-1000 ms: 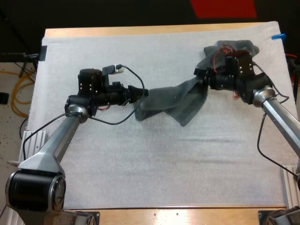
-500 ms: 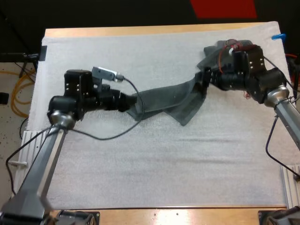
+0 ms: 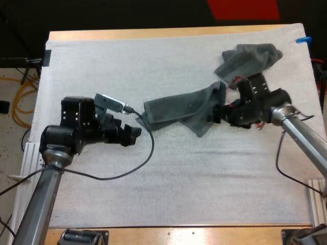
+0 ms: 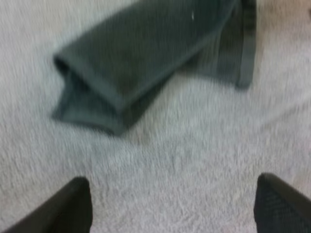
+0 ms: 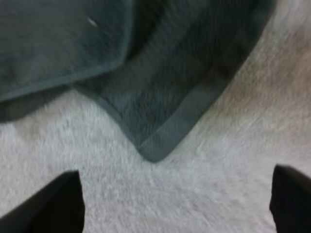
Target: Pick towel from pile fold and stack
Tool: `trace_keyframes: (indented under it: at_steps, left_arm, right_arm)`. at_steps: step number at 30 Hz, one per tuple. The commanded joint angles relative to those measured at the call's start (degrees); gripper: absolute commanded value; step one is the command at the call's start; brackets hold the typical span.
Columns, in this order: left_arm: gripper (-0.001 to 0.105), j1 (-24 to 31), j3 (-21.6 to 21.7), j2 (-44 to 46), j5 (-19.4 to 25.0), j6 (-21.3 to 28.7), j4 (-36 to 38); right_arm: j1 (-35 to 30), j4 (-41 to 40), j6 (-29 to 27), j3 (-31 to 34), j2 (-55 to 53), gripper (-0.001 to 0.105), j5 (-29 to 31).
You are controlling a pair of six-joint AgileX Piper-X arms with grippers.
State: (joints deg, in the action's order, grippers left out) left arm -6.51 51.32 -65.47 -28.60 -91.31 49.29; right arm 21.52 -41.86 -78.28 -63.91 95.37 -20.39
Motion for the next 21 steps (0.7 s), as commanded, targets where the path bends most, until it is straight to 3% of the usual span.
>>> trace_keyframes:
  at_steps: [1, 9, 18, 20, 21]
  left_arm:
    - [0.067, 0.05, -1.11, 1.19, 0.63, -0.13, 0.29]
    - [0.067, 0.05, -3.84, 4.1, 0.63, -0.13, 2.53]
    - [0.067, 0.05, -3.82, 4.66, 0.63, -0.13, 2.71]
    - [0.067, 0.05, -3.82, 4.67, 0.63, -0.13, 2.71]
    - [0.067, 0.05, -3.82, 4.67, 0.63, -0.13, 2.71]
  right_arm:
    - [-0.12, 2.96, 2.26, 0.19, 1.58, 0.075, -3.1]
    - [-0.06, 13.7, 15.75, 0.22, 10.51, 0.075, -12.19]
    - [0.42, 16.31, 20.32, 0.22, 15.51, 0.07, -16.62]
    - [0.92, 16.31, 20.32, 0.22, 15.7, 0.061, -16.04]
    - [1.33, 16.31, 20.24, 0.22, 15.71, 0.05, -15.82]
